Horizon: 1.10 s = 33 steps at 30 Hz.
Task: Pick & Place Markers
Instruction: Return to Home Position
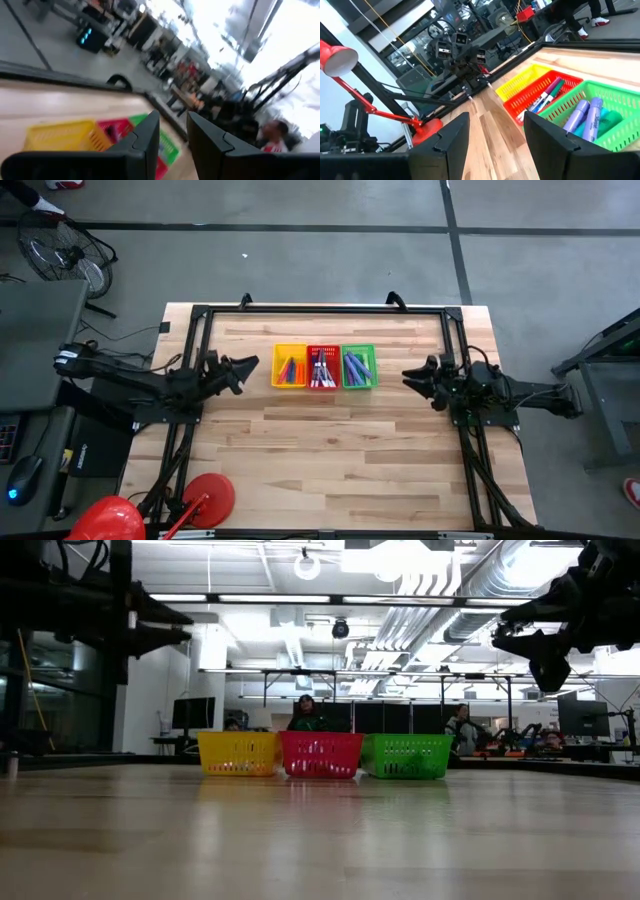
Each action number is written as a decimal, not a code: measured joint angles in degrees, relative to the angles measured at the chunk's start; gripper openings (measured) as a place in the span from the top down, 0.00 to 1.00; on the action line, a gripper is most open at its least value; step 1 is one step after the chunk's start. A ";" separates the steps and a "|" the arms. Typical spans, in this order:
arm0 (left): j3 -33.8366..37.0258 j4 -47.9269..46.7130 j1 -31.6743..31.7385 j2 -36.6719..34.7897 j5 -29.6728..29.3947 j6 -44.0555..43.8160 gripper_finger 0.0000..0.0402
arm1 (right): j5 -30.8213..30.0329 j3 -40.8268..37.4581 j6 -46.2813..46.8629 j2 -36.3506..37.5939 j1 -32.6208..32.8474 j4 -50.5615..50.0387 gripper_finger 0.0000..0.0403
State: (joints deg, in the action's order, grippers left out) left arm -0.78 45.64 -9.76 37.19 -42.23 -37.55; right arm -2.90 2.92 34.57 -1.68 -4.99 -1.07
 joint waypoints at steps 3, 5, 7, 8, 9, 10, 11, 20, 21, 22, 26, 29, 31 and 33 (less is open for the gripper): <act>0.00 -10.32 0.02 -5.47 1.36 -1.67 0.76 | 0.05 0.00 0.08 0.05 0.00 -0.96 0.56; 0.02 -15.61 0.22 -9.06 1.43 -1.86 0.76 | 0.05 0.00 0.19 0.07 0.00 -1.84 0.56; 0.04 -20.51 1.45 -12.82 2.99 -1.90 0.76 | 0.00 0.01 -0.31 0.07 0.00 -2.26 0.56; 0.04 -22.47 2.45 -14.61 4.70 -1.71 0.76 | -0.05 0.02 -1.01 0.07 0.00 -2.44 0.56; 0.04 -24.22 3.66 -16.30 7.13 -1.15 0.76 | -0.08 0.02 -2.11 0.07 0.00 -2.60 0.56; 0.04 -25.67 4.93 -17.67 10.14 -0.20 0.76 | -0.08 0.02 -3.25 0.06 0.00 -2.60 0.56; 0.07 -26.83 6.40 -19.04 13.49 0.89 0.76 | -0.08 0.01 -4.12 0.07 0.00 -2.43 0.56; 0.11 -36.22 18.15 -28.28 31.19 7.24 0.82 | -1.48 0.02 -9.70 0.05 -0.02 -0.82 0.56; 0.11 -36.10 18.67 -28.69 30.95 8.13 0.83 | -1.46 0.02 -9.70 0.05 -0.02 -0.82 0.56; 0.11 -36.19 19.08 -28.89 30.71 9.10 0.84 | -1.47 0.02 -9.79 0.05 -0.02 -0.82 0.56; 0.11 -37.22 19.49 -28.85 30.06 11.72 0.84 | -1.43 0.02 -14.99 0.05 -0.02 -0.85 0.56; 0.11 -38.96 19.49 -28.85 32.27 11.86 0.84 | -1.22 0.02 -18.86 0.05 0.00 -0.86 0.56; 0.11 -40.43 19.49 -28.81 32.78 12.99 0.84 | -1.22 0.02 -20.37 0.05 0.00 -0.87 0.56; 0.11 -42.04 19.49 -28.83 32.76 17.21 0.84 | -1.25 0.02 -22.39 0.05 0.00 -1.14 0.56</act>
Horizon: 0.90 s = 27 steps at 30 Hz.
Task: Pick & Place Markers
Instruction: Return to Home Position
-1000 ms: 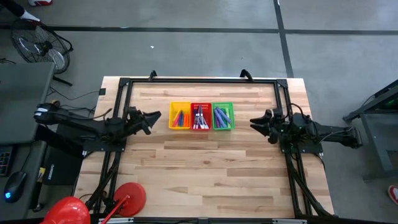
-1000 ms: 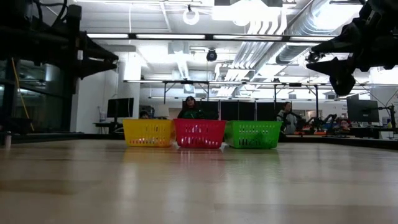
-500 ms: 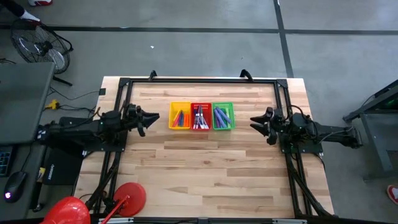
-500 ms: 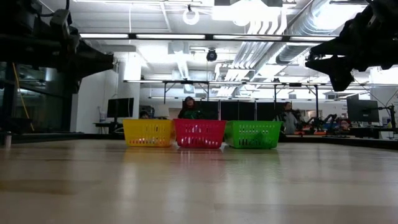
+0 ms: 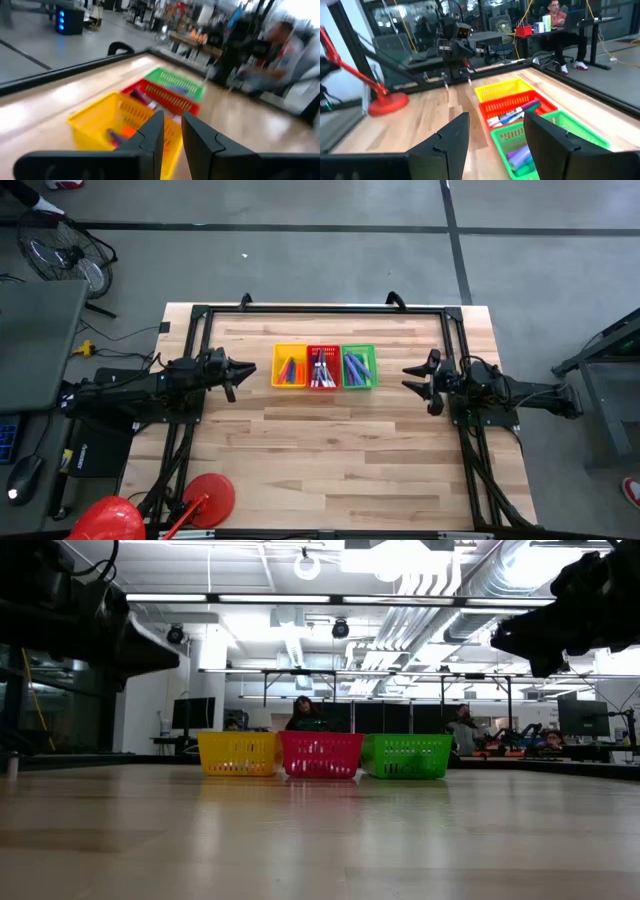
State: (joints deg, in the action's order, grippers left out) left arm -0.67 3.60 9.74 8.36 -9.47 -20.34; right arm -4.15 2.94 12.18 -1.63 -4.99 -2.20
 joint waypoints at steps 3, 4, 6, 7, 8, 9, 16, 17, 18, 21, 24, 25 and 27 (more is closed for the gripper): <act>-0.09 -1.42 0.00 0.11 -0.04 5.73 0.84 | -0.15 0.00 -2.16 -0.02 0.00 -1.01 0.56; -0.26 -1.89 0.00 0.14 -0.04 6.37 0.84 | -0.16 0.00 -1.94 -0.02 0.00 -1.00 0.56; -0.44 -2.34 0.00 0.11 -0.04 6.58 0.84 | -0.14 0.00 -1.77 -0.02 0.00 -1.00 0.56; -0.44 -2.36 0.00 0.11 -0.07 6.58 0.84 | -0.16 0.00 -1.76 -0.02 0.00 -1.00 0.56; -0.44 -2.41 0.00 0.13 -0.07 6.58 0.84 | -0.14 0.00 -1.78 -0.02 0.00 -0.98 0.56; -0.44 -2.42 0.00 0.11 -0.07 6.58 0.84 | -0.14 0.00 -1.76 -0.02 0.00 -0.99 0.56; -0.46 -2.47 0.00 0.11 -0.09 6.58 0.84 | -0.14 0.00 -1.76 -0.02 0.00 -0.98 0.56; -0.46 -2.47 0.00 0.11 -0.07 6.58 0.84 | -0.14 0.00 -1.76 -0.02 0.00 -1.00 0.56; -0.46 -2.47 0.00 0.11 -0.08 6.58 0.84 | -0.14 0.00 -1.78 -0.02 0.00 -0.99 0.56; -0.46 -2.49 0.00 0.11 -0.09 6.58 0.84 | -0.14 0.00 -1.76 -0.02 0.00 -1.00 0.56; -0.46 -2.51 0.00 0.11 -0.09 6.58 0.84 | -0.13 0.00 -1.76 -0.02 0.00 -1.00 0.56; -0.46 -2.51 0.00 0.11 -0.09 6.58 0.84 | -0.14 0.00 -1.76 -0.02 0.00 -1.00 0.56; -0.48 -2.51 0.00 0.11 -0.10 6.58 0.84 | -0.13 0.00 -1.76 -0.02 0.00 -0.98 0.56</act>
